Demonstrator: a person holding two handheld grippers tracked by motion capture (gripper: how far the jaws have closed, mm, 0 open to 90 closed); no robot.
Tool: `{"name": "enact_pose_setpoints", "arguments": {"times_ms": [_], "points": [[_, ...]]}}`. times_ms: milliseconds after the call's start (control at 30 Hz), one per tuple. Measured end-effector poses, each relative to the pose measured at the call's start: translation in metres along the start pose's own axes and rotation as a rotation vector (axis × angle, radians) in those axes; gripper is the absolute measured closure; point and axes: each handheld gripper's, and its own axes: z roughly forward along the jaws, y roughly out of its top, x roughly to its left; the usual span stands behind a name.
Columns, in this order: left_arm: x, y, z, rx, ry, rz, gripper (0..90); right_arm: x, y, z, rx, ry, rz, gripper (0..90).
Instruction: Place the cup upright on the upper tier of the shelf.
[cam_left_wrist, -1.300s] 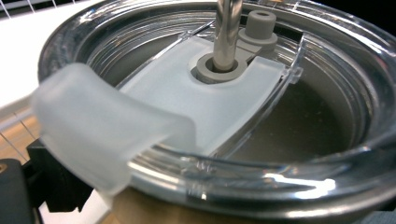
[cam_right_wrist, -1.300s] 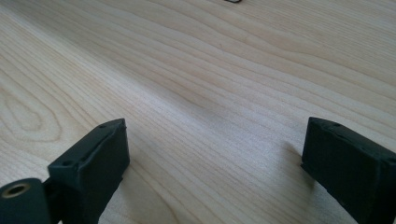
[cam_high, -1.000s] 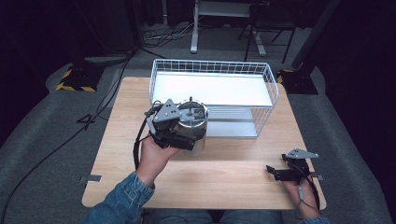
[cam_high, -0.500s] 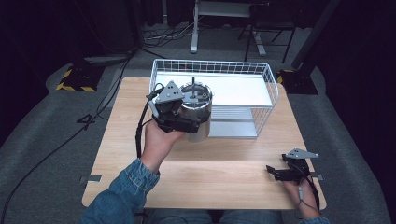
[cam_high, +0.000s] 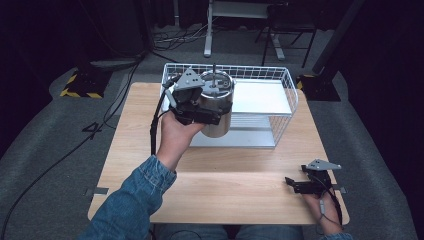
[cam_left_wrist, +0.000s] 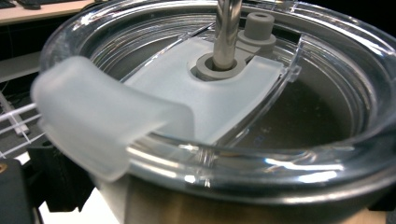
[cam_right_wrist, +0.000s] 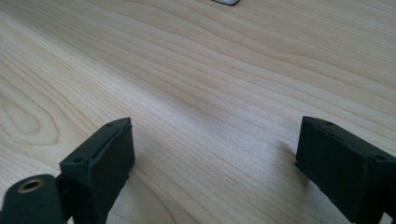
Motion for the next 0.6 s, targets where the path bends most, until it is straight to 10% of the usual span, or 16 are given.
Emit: {"name": "enact_pose_setpoints", "arguments": {"times_ms": [600], "points": [[0.011, 0.036, 0.041, -0.024, 0.087, -0.008, 3.7, 0.000, 0.000, 0.000, -0.006, 0.007, -0.005, 14.6]]}}
